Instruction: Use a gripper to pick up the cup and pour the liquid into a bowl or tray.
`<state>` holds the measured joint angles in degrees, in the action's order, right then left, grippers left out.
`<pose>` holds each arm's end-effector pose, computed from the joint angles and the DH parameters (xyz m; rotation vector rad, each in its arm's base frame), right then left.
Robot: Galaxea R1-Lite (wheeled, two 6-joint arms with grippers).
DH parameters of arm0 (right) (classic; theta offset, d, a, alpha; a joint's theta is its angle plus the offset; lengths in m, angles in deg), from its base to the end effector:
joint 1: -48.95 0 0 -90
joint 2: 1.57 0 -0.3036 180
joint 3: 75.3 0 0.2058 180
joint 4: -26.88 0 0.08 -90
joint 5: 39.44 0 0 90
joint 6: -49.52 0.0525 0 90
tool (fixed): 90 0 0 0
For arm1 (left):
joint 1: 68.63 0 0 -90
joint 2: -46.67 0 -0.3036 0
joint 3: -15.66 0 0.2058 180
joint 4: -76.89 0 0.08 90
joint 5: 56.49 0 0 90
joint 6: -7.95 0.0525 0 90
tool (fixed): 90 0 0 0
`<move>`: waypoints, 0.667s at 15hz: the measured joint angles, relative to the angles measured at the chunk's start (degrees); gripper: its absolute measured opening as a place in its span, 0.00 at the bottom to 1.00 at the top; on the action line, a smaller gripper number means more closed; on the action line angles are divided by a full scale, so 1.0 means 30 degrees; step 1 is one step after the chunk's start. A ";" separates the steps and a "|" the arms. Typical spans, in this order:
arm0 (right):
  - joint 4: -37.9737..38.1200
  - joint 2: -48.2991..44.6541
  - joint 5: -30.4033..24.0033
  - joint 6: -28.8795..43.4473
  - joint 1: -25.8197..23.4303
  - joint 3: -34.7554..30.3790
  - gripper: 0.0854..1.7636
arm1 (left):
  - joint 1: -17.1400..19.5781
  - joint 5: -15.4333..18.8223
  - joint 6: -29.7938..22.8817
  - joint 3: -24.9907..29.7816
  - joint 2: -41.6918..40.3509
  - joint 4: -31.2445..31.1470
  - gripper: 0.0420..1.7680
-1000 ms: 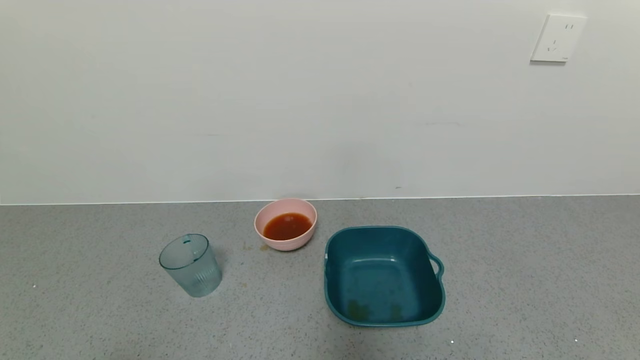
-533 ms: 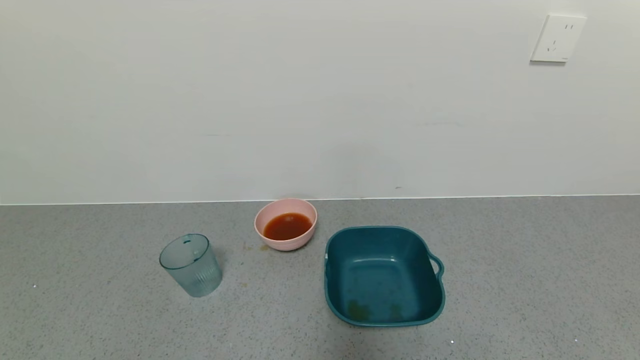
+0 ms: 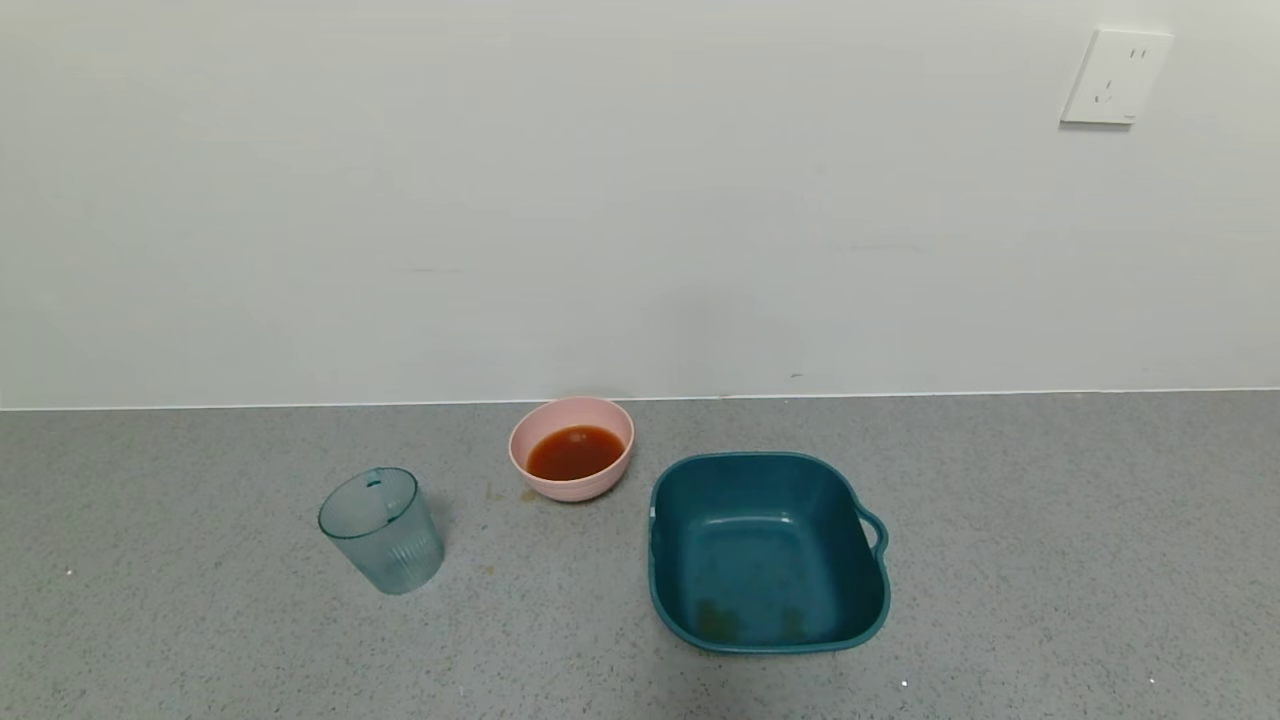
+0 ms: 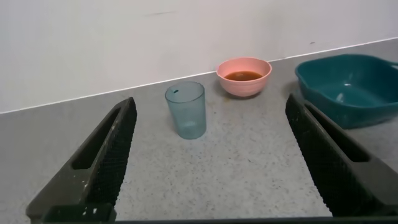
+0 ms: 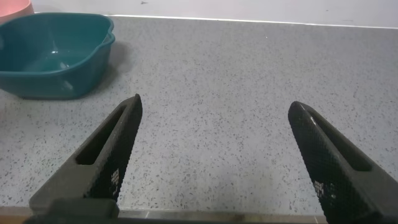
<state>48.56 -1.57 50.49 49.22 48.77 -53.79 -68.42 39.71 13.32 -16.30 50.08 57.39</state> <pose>0.0204 0.0000 0.0751 -0.0052 0.0030 -0.0019 0.0083 -0.0056 0.1372 0.1023 -0.1626 -0.0969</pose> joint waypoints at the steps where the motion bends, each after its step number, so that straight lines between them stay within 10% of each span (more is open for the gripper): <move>1: 0.0000 0.0000 0.0008 -0.0008 0.0000 0.0000 0.97 | -0.0016 -0.0358 0.0093 0.0821 -0.0191 0.0918 0.97; 10: 0.0008 0.0000 0.0000 -0.0008 0.0000 0.0000 0.97 | -0.0053 -0.2109 0.0414 0.3466 -0.1048 0.0313 0.97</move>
<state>48.58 -1.57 50.49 49.20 48.77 -53.79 -68.58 33.38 14.56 -5.90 46.94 58.32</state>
